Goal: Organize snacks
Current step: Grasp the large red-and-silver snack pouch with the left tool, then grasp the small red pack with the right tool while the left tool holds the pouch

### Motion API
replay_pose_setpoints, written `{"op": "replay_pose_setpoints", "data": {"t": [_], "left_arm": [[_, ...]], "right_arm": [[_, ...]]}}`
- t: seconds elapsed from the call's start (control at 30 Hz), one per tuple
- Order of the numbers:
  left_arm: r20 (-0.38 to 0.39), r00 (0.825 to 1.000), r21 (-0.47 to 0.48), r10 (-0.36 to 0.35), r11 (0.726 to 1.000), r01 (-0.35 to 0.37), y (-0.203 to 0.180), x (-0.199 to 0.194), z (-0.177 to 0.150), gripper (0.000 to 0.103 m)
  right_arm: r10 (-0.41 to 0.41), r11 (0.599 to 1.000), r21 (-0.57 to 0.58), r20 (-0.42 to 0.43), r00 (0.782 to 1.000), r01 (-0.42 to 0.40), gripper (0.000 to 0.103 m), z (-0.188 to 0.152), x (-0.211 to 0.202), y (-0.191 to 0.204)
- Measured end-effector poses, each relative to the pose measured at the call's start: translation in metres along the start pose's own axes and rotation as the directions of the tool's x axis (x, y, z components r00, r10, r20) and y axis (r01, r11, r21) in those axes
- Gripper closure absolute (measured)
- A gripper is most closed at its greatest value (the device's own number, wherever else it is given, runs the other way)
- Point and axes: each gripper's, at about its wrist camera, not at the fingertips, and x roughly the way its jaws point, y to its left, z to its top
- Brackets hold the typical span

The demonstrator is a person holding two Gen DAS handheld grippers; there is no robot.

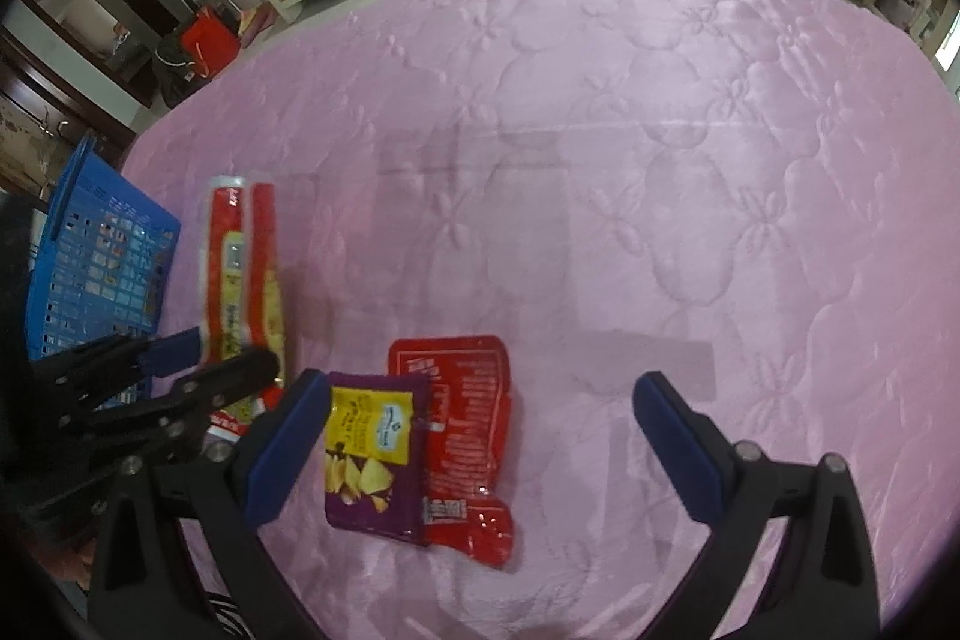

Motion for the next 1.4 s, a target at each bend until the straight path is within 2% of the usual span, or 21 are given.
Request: {"op": "replay_pose_setpoints", "data": {"t": [0.1,0.13,0.23,0.4,0.47,0.6,0.67,0.77,0.93,0.97,1.13,1.4], "left_arm": [[0.005,1.0,0.012,0.003,1.0,-0.003,-0.01,0.001,-0.004,0.066],[0.006,1.0,0.014,0.001,1.0,-0.002,-0.01,0.001,-0.009,0.066],[0.002,1.0,0.022,-0.011,1.0,0.011,-0.018,0.002,-0.015,0.066],[0.002,1.0,0.042,-0.024,0.999,0.024,-0.024,0.009,-0.015,0.066],[0.001,1.0,0.051,-0.029,0.998,0.029,-0.024,0.011,-0.015,0.066],[-0.005,1.0,0.063,-0.03,0.998,0.03,-0.023,0.017,-0.014,0.066],[-0.009,0.999,0.061,-0.035,0.998,0.035,-0.021,0.021,-0.015,0.066],[-0.012,0.999,0.058,-0.041,0.997,0.042,-0.033,0.022,-0.009,0.066],[0.011,0.998,0.063,-0.066,0.996,0.065,-0.023,0.02,-0.008,0.066],[-0.005,0.996,0.059,-0.094,0.994,0.094,-0.019,0.019,-0.009,0.066],[0.028,0.993,0.052,-0.118,0.992,0.116,-0.001,0.004,-0.014,0.066],[0.114,0.983,0.055,-0.145,0.989,0.14,0.021,-0.047,-0.022,0.066]], "right_arm": [[0.002,1.0,0.015,-0.034,0.999,-0.001,0.012,0.0,0.009,0.003],[0.01,1.0,0.016,-0.046,0.999,-0.009,0.017,-0.001,0.012,0.003],[-0.021,1.0,-0.008,-0.041,0.999,0.021,0.027,-0.002,0.012,0.007],[-0.002,1.0,-0.013,-0.038,0.999,0.002,0.044,-0.009,0.008,0.003],[0.01,1.0,-0.013,-0.041,0.999,-0.01,0.055,-0.014,0.006,0.0],[0.001,0.999,-0.038,-0.038,0.999,-0.002,0.062,-0.016,0.006,0.004],[-0.001,0.999,-0.053,-0.035,0.999,0.0,0.079,-0.017,0.007,0.005],[-0.011,0.998,-0.06,0.004,1.0,0.011,0.092,-0.018,0.005,0.005],[0.005,0.999,-0.042,0.064,0.998,-0.002,0.097,-0.022,-0.006,0.004],[0.002,0.999,-0.034,0.071,0.997,0.001,0.098,-0.022,-0.009,0.001],[-0.006,1.0,-0.008,0.131,0.991,0.007,0.099,-0.026,-0.041,-0.002],[-0.023,0.997,-0.061,0.195,0.981,0.035,0.099,-0.032,-0.089,0.032]]}}
